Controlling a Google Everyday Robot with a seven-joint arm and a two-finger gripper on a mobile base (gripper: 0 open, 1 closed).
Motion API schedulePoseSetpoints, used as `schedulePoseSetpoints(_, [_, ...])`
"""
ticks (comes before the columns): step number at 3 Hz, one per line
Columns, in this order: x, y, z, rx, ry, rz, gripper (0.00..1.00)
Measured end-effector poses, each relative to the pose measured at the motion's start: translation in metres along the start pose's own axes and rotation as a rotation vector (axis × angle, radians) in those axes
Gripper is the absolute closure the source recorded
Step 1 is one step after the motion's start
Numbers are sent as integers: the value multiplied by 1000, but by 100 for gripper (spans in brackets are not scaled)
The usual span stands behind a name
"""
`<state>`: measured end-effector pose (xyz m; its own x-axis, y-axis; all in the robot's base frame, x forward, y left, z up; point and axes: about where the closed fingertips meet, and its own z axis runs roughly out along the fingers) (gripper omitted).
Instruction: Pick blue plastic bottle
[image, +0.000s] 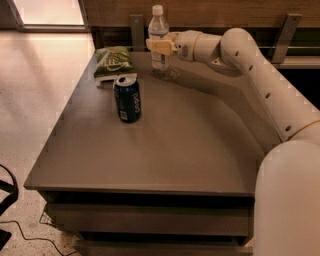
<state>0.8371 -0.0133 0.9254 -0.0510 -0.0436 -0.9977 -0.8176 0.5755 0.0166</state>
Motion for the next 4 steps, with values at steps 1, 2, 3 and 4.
schedulePoseSetpoints(1, [-21,1,-23,40,-8,-31,100])
schedulePoseSetpoints(2, [-38,3,-37,63,-13,-57,100])
schedulePoseSetpoints(3, [-57,6,-43,70,-9,-89,100])
schedulePoseSetpoints(4, [-75,7,-46,66,-23,-116,100])
